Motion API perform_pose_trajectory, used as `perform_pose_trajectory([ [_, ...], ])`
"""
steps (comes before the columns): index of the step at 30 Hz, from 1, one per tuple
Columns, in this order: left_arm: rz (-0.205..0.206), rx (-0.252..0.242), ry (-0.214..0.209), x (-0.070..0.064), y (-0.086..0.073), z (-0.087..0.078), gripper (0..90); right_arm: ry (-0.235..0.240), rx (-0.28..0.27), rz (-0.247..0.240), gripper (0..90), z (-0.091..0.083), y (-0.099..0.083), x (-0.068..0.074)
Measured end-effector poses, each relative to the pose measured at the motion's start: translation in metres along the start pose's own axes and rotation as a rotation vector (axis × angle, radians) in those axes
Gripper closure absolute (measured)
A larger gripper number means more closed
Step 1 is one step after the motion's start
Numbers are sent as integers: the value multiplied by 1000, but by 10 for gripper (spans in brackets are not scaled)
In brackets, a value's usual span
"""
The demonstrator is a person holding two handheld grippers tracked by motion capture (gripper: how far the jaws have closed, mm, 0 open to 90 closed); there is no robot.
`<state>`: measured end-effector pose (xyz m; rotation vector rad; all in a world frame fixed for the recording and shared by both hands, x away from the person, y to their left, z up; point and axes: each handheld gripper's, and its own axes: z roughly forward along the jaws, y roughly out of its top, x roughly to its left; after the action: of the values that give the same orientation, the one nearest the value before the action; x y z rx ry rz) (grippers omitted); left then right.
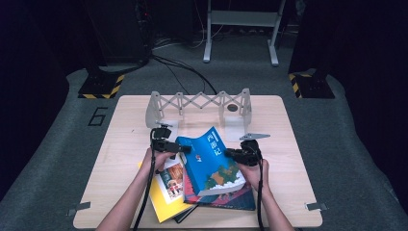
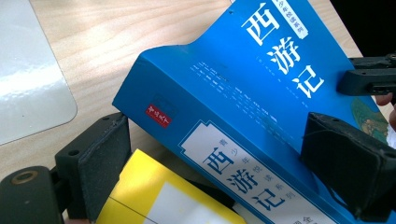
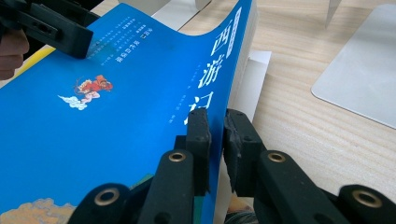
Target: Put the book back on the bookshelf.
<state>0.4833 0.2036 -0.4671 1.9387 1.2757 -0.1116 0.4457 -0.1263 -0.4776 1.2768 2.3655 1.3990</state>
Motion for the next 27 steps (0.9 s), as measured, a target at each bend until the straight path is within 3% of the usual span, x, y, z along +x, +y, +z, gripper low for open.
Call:
perform_pose_trajectory([
  [3, -17, 2, -18, 1, 0, 2, 112, 1, -1, 5, 811, 0, 0, 0],
  [4, -29, 16, -62, 4, -1, 7, 123, 2, -1, 5, 812, 0, 0, 0],
  [5, -40, 15, -76, 5, -1, 8, 134, -2, 0, 1, 812, 0, 0, 1],
  [11, -45, 1, -63, 3, -2, 6, 161, 3, -18, -6, 815, -2, 1, 3],
  [13, -49, -11, -62, 2, -3, 6, 168, 8, -13, 12, 816, -4, 2, 4],
  [27, 4, -61, -86, -2, -3, -9, 239, 14, -58, -29, 822, -14, 12, 12],
])
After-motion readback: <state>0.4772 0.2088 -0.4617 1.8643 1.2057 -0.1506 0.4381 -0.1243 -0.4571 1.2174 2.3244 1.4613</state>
